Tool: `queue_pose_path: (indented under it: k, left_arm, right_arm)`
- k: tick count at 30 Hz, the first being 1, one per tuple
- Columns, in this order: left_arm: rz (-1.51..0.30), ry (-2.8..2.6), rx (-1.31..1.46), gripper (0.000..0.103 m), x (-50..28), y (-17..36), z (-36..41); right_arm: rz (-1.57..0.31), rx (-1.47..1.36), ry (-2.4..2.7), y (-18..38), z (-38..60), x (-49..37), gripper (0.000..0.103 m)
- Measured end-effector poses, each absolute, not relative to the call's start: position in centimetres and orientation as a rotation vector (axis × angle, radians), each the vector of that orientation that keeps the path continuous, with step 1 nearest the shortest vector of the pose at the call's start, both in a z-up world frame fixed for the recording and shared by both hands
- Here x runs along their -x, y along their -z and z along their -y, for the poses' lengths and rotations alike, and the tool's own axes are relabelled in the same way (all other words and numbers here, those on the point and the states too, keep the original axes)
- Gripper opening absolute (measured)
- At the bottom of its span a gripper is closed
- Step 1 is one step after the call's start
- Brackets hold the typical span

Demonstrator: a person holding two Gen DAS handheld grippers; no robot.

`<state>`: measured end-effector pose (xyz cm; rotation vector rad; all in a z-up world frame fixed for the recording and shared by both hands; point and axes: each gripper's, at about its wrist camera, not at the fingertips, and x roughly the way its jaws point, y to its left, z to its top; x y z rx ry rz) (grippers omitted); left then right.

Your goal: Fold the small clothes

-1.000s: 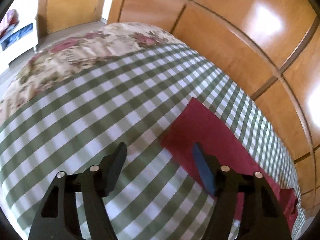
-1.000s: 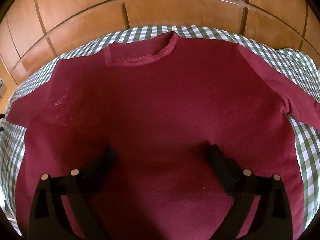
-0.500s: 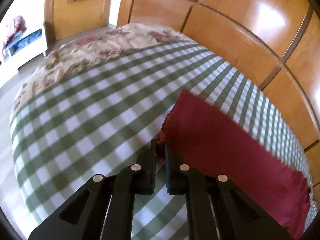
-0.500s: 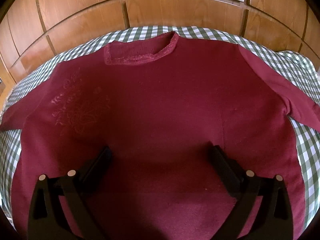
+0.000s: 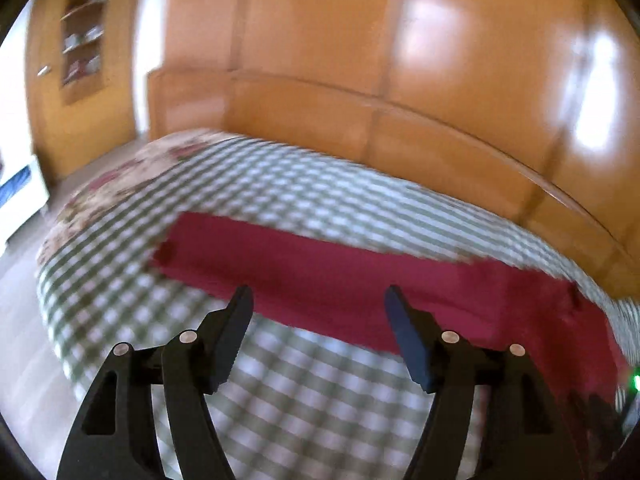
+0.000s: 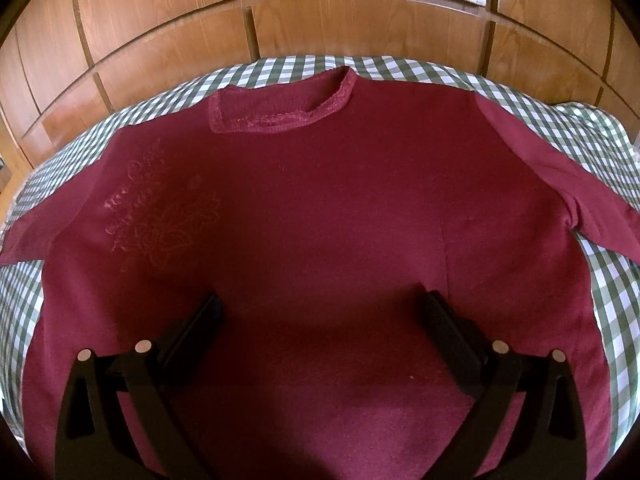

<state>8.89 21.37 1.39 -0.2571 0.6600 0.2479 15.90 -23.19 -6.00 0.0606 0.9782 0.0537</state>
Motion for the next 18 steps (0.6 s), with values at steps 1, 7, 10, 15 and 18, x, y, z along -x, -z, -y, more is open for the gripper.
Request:
queue_pose_path:
  k: [1,7,10,15,18]
  left_arm:
    - [-0.657,-0.226,0.236,0.067,-8.5,-1.6,-19.8]
    - [-0.665,-0.097,0.133,0.067,-7.1,-1.8,-12.0]
    - [-0.674,-0.048,0.089,0.067,-6.5,-1.7,-9.2]
    - [-0.691,0.006,0.054,0.067,-5.9,-1.5,-6.5]
    - [-0.693,0.023,0.032,0.067,-5.5,-1.3,-5.1]
  right_arm:
    - [-0.977,-0.061,-0.054,6.0,23.2,-15.9,0.100]
    - [-0.981,-0.069,-0.051,5.9,23.2,-15.8,0.100]
    - [-0.989,-0.089,-0.048,5.3,23.7,-15.3,0.100]
    - [-0.956,-0.119,-0.043,3.6,25.9,-12.9,0.100]
    - [-0.946,-0.137,-0.024,3.0,28.0,-11.3,0.100]
